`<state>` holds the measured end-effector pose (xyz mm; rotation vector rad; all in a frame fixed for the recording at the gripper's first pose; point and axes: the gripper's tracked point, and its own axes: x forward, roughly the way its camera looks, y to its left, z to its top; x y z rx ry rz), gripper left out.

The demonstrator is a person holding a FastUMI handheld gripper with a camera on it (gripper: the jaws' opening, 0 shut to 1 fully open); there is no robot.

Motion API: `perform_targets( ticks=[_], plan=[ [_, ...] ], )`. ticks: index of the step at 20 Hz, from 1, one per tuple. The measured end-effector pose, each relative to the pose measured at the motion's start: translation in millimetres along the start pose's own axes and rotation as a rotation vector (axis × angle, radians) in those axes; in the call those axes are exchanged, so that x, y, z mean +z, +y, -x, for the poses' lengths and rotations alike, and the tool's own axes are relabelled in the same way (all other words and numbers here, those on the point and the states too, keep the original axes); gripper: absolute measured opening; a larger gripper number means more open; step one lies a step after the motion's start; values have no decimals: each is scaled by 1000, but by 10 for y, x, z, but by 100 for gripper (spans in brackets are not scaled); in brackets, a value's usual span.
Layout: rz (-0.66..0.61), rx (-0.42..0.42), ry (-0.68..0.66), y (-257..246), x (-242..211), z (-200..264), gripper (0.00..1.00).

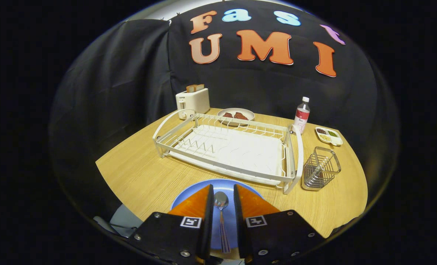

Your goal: Take the plate from the dish rack, then take the spoon from the basket and place it into the plate.

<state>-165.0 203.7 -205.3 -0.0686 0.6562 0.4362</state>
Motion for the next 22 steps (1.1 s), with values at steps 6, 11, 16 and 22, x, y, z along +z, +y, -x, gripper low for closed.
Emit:
perform_targets(
  ticks=[6,11,16,22],
  plan=[
    [-50,-61,-15,-286,160,91,73],
    [-79,-184,-83,-719,489,302,98],
    [-80,-304,-177,-1050,945,604,97],
    [-65,-386,-304,-1206,1527,1035,98]
  ],
)
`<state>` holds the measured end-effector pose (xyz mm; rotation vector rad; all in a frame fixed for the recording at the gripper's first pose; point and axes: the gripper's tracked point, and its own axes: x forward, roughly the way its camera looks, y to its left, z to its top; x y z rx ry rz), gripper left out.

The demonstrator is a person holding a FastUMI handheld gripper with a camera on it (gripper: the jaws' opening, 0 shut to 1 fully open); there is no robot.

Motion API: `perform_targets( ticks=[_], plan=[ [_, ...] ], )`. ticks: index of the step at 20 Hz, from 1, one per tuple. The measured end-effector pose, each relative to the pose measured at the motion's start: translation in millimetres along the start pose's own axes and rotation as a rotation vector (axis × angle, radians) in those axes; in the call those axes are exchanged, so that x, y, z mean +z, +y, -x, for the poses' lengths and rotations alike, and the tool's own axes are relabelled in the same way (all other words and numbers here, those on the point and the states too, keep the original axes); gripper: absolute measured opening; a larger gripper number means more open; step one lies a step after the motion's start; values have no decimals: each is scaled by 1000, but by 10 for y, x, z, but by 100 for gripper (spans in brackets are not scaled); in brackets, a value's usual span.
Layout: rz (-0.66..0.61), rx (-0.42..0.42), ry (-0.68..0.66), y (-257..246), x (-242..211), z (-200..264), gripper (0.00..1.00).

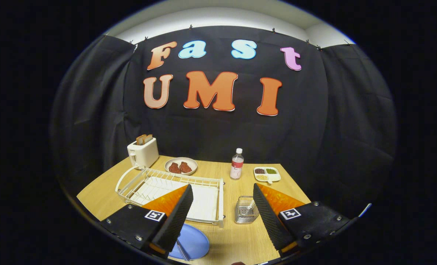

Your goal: Take the plate from the dish rack, then take the spoon from the basket and place it into the plate.

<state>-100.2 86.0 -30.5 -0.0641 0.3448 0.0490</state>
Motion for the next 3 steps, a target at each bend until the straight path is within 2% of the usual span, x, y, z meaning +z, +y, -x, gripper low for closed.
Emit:
perform_targets(
  ticks=[3],
  plan=[
    [-18,-39,-48,-104,209,80,98]
  ],
)
